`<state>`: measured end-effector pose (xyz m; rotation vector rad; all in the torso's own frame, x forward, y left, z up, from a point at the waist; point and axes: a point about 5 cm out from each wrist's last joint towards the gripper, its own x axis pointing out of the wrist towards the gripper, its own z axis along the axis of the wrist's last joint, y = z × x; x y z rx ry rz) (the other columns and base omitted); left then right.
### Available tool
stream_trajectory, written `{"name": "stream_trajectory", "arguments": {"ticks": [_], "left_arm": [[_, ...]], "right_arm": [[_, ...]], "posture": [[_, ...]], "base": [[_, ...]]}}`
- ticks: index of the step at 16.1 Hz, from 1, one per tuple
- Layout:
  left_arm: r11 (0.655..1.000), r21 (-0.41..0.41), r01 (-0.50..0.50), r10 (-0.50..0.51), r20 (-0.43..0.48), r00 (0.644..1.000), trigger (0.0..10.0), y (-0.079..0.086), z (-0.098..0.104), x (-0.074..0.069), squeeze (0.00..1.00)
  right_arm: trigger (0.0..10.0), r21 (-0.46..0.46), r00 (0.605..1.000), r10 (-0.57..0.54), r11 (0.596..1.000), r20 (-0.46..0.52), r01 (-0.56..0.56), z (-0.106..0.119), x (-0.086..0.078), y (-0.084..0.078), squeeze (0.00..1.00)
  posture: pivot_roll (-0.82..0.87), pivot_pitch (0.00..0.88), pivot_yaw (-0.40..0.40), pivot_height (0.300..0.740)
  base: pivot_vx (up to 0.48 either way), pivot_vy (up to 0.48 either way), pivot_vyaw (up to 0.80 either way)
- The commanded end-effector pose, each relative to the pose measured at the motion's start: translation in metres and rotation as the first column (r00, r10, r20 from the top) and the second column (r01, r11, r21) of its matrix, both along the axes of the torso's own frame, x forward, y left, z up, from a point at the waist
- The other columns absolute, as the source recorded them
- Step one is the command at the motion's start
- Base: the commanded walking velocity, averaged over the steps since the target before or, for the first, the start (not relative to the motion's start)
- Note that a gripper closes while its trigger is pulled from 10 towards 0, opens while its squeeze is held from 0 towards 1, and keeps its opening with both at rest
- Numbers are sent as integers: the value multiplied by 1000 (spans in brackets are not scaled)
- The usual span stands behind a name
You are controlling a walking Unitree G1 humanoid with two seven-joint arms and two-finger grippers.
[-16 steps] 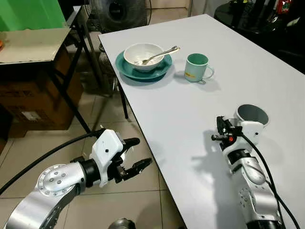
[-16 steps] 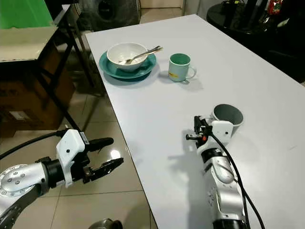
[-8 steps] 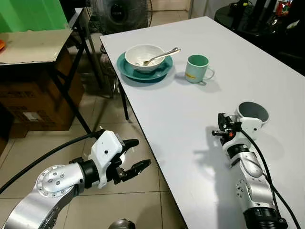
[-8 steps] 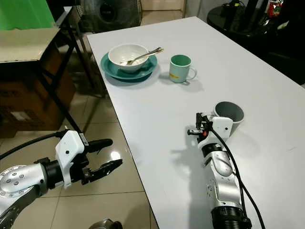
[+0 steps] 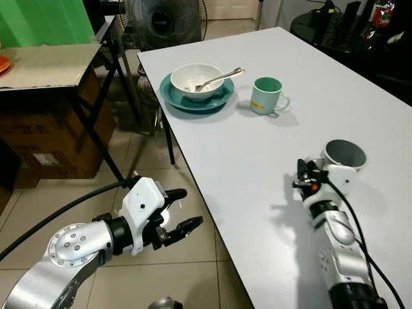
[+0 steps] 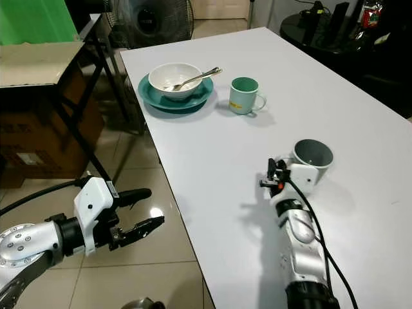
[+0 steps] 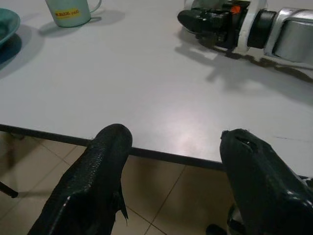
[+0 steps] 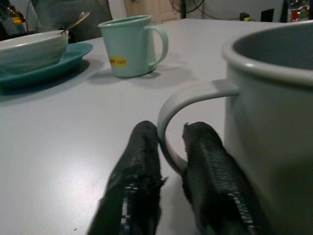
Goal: Setting the table
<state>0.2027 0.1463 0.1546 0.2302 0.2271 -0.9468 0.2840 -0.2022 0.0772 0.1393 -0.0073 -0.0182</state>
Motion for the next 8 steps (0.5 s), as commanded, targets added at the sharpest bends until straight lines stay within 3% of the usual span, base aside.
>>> {"name": "stream_trajectory", "arguments": {"ticks": [1,2,5,6,8], "left_arm": [[1000,7,2,-2,1,1000,10000,4,0,0,0],[1000,7,1,-1,1,1000,10000,4,0,0,0],[1000,-1,-7,7,3,1000,10000,5,0,0,0],[1000,-2,-8,8,2,1000,10000,6,0,0,0],[1000,-12,-14,14,-6,1000,10000,5,-2,0,0]], "right_arm": [[10000,12,1000,-4,1000,15,4,3,-4,-2,1000],[10000,13,1000,3,1000,19,-3,4,-6,-2,1000],[10000,-28,996,62,998,63,-60,23,-38,-8,1000],[10000,-41,995,75,997,63,-72,24,-41,-8,1000],[10000,-87,977,203,977,69,-197,37,-61,-4,1000]], "posture": [[-16,43,48,740],[-17,42,48,740],[-36,32,58,740],[-37,31,59,740],[-54,27,67,740]], "base": [[0,0,0],[0,0,0],[0,0,0],[0,0,0],[0,0,0]]}}
